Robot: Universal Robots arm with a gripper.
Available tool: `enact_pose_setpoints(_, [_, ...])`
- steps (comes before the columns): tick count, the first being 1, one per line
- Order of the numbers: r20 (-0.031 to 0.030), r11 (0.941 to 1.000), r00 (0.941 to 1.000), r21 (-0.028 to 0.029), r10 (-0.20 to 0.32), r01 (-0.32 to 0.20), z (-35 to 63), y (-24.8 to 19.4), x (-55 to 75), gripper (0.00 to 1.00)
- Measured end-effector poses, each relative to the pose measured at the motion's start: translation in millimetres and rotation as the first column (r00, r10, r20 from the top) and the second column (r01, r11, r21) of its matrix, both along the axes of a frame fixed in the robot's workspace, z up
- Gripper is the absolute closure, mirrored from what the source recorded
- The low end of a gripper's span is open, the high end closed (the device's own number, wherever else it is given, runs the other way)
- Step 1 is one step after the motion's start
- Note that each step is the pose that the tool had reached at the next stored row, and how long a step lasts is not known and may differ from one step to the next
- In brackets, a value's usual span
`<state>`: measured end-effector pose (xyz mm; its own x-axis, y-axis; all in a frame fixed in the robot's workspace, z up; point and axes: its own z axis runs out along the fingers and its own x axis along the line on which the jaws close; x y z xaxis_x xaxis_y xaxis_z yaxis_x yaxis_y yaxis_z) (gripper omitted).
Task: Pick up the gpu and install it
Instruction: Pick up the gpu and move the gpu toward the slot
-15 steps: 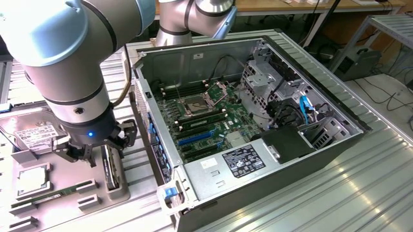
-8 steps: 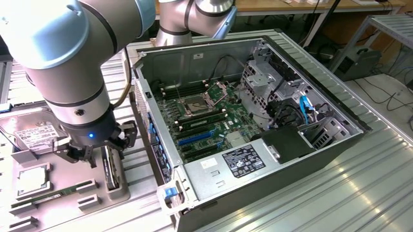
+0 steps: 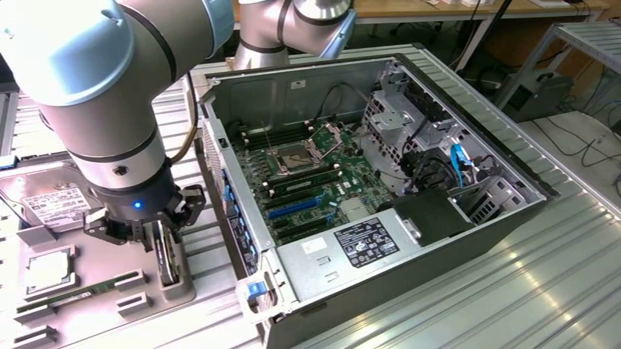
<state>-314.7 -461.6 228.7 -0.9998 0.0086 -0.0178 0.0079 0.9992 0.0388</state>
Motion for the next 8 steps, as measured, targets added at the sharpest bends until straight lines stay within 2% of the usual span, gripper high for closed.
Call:
enact_pose_setpoints(1, [-0.0001, 1.0000, 1.0000, -0.0001, 0.000, 0.000, 0.0, -0.1, 0.0, 0.57])
enact_pose_setpoints(7, [-0.0001, 1.0000, 1.0000, -0.0001, 0.000, 0.000, -0.1, -0.1, 0.0, 0.57])
enact_pose_setpoints(8, [0.0000, 1.0000, 1.0000, -0.0001, 0.000, 0.000, -0.2, -0.1, 0.0, 0.71])
